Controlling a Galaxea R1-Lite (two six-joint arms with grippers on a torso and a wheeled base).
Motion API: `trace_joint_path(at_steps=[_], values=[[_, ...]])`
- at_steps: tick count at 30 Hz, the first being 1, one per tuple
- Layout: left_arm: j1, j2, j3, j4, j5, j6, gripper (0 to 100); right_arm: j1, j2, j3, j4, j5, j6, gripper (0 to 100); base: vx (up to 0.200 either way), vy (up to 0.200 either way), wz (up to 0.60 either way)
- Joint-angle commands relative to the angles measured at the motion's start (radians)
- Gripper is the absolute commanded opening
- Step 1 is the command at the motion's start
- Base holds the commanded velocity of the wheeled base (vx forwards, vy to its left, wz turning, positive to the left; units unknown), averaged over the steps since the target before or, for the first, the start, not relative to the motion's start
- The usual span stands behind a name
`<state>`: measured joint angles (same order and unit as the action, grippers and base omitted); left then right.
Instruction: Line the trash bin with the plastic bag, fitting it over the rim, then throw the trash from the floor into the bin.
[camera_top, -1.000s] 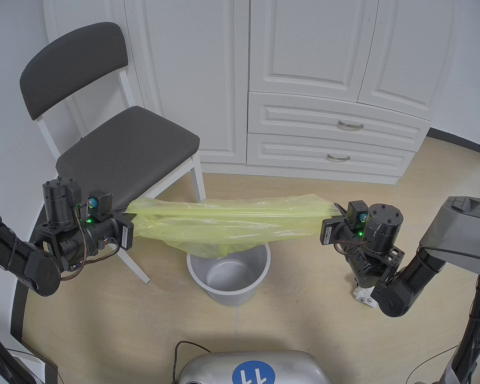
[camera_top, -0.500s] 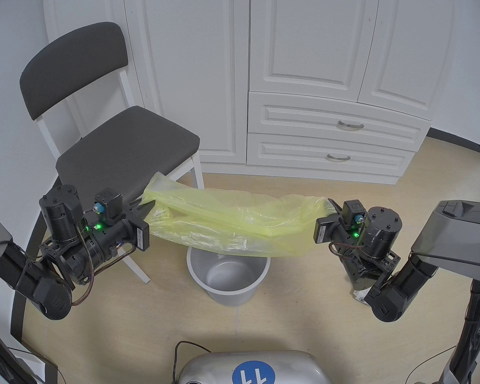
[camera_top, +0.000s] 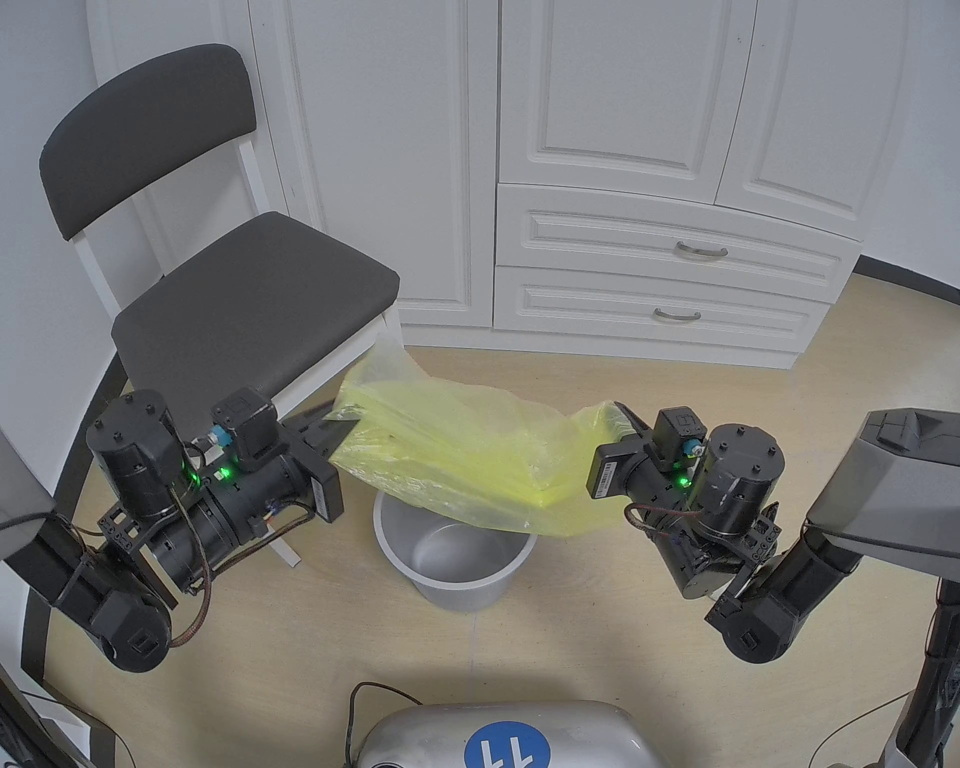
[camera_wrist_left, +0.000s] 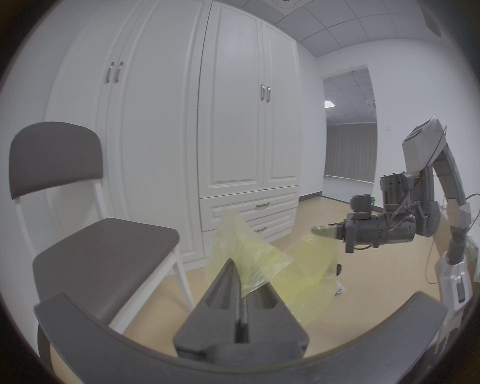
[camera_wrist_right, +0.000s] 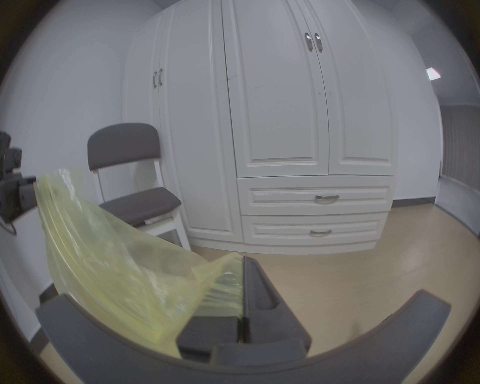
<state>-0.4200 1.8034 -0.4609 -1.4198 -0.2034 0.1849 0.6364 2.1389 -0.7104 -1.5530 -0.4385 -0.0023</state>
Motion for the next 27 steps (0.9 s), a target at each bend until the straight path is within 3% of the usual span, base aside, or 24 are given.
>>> trace_joint_path(at_steps=[1, 6, 8, 11, 16, 25, 27], values=[[-0.039, 0.022, 0.027, -0.021, -0.004, -0.002, 0, 0.04, -0.001, -0.017, -0.018, 0.001, 0.019, 0, 0.0, 0.0, 0.0], [-0.033, 0.039, 0.03, -0.028, -0.002, -0.007, 0, 0.117, 0.004, -0.024, -0.018, 0.03, 0.022, 0, 0.0, 0.0, 0.0], [-0.034, 0.047, 0.024, -0.03, -0.002, -0.005, 0, 0.147, 0.003, -0.026, -0.018, 0.1, 0.022, 0, 0.0, 0.0, 0.0], [-0.04, 0.057, 0.019, -0.03, -0.002, -0.004, 0, 0.18, 0.01, -0.044, -0.018, 0.15, 0.024, 0, 0.0, 0.0, 0.0], [-0.046, 0.062, 0.024, -0.028, -0.001, -0.002, 0, 0.226, 0.073, -0.103, -0.015, 0.158, 0.097, 0, 0.0, 0.0, 0.0], [-0.046, 0.079, 0.025, -0.018, 0.006, 0.004, 0, 0.229, 0.082, -0.109, -0.018, 0.158, 0.225, 0, 0.0, 0.0, 0.0], [-0.046, 0.096, 0.024, -0.018, 0.007, 0.004, 0, 0.241, 0.104, -0.13, -0.018, 0.158, 0.285, 0, 0.0, 0.0, 0.0]])
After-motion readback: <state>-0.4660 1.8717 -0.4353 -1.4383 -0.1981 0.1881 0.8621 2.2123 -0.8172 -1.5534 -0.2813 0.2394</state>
